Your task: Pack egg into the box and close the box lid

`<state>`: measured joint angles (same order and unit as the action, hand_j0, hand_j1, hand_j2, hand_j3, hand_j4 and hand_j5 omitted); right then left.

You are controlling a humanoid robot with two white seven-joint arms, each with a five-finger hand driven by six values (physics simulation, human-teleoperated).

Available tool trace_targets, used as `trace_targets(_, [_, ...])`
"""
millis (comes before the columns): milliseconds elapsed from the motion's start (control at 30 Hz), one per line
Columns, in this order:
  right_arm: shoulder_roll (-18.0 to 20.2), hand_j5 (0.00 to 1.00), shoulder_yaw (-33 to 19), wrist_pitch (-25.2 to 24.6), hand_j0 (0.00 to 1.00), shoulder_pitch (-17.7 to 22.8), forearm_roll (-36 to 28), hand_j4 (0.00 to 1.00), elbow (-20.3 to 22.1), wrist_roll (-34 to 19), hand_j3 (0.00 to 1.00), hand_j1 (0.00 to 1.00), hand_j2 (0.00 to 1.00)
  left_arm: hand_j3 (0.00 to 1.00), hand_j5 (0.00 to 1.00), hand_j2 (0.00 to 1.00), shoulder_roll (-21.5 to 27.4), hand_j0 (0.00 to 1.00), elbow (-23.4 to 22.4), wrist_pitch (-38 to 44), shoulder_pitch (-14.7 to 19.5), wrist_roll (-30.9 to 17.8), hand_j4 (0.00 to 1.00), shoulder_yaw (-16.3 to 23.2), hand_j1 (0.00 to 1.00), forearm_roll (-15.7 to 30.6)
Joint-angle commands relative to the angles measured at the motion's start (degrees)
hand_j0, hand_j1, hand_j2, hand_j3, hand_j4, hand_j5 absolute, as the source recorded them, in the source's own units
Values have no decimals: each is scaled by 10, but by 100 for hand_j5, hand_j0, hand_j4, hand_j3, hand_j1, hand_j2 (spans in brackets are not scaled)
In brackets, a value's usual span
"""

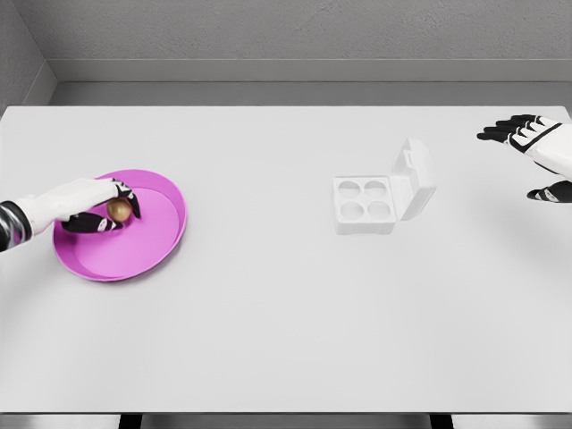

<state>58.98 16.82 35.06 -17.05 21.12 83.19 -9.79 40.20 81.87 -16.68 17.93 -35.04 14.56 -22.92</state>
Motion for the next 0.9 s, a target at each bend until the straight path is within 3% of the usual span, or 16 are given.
trace_targets(0, [1, 100, 0, -1, 100, 0, -4, 100, 0, 0, 100, 100, 100, 39, 39, 39, 1, 39, 6, 2, 0, 0, 39, -6, 39, 3])
trace_targets(400, [1, 100, 0, -1, 100, 0, -4, 100, 0, 0, 100, 100, 100, 30, 30, 30, -9, 30, 60, 2, -1, 0, 30, -22, 30, 3])
trace_targets(867, [1, 100, 0, -1, 100, 0, -4, 100, -1, 0, 100, 100, 100, 29, 29, 29, -43, 29, 103, 2, -1, 0, 29, -38, 29, 3])
